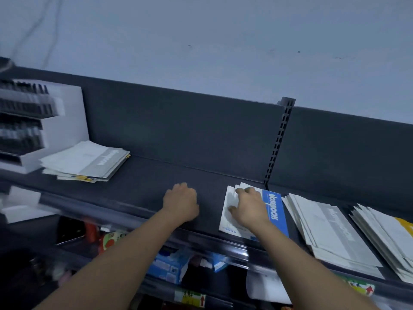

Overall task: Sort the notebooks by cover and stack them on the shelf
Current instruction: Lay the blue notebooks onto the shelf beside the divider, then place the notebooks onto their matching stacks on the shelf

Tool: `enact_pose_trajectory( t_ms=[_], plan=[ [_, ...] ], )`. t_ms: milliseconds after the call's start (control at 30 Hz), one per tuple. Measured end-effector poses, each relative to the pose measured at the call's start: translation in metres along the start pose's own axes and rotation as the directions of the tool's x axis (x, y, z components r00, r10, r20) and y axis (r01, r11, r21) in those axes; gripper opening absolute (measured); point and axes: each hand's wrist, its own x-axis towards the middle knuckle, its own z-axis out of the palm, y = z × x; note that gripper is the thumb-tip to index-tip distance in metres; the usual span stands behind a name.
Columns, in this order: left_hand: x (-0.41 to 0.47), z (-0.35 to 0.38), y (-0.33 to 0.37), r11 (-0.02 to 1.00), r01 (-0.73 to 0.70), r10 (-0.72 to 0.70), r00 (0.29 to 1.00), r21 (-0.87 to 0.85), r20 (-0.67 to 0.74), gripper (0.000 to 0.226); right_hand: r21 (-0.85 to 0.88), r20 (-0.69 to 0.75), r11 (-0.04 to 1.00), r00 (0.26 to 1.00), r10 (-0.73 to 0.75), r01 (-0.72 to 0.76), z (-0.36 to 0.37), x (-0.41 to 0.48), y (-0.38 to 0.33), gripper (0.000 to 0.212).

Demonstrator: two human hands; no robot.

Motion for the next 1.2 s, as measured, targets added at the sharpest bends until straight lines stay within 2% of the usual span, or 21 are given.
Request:
enact_pose_trajectory(
  t_ms=[167, 333, 633, 767, 900, 1067, 1200],
  plan=[
    [-0.015, -0.012, -0.060, 0.989, 0.126, -0.121, 0.990, 0.079, -0.068, 0.038, -0.013, 0.009, 0.985, 0.985, -0.173, 0.173, 0.007, 0.007, -0.063, 0.051],
    [-0.024, -0.022, -0.121, 0.969, 0.221, -0.212, 0.973, 0.110, -0.092, 0.038, -0.008, 0.037, 0.939, 0.939, -0.342, 0.343, 0.021, 0.016, -0.122, 0.044],
    [-0.007, -0.032, -0.240, 0.932, 0.330, -0.306, 0.938, 0.150, -0.163, 0.032, 0.030, 0.073, 0.902, 0.899, -0.431, 0.430, 0.055, 0.048, -0.239, 0.043],
    [0.007, -0.037, -0.293, 0.924, 0.343, -0.320, 0.935, 0.167, -0.153, 0.030, 0.060, 0.090, 0.901, 0.897, -0.434, 0.430, 0.070, 0.066, -0.288, 0.043],
    [0.024, -0.038, -0.336, 0.934, 0.321, -0.306, 0.945, 0.156, -0.111, 0.038, 0.098, 0.122, 0.911, 0.904, -0.409, 0.399, 0.084, 0.085, -0.325, 0.039],
    [0.044, -0.026, -0.361, 0.931, 0.336, -0.336, 0.942, 0.144, -0.024, 0.045, 0.181, 0.194, 0.949, 0.937, -0.291, 0.258, 0.101, 0.103, -0.346, 0.046],
    [0.058, -0.024, -0.362, 0.940, 0.324, -0.322, 0.946, 0.108, -0.036, 0.037, 0.332, 0.247, 0.935, 0.946, -0.212, 0.122, 0.107, 0.116, -0.352, 0.034]
  ],
)
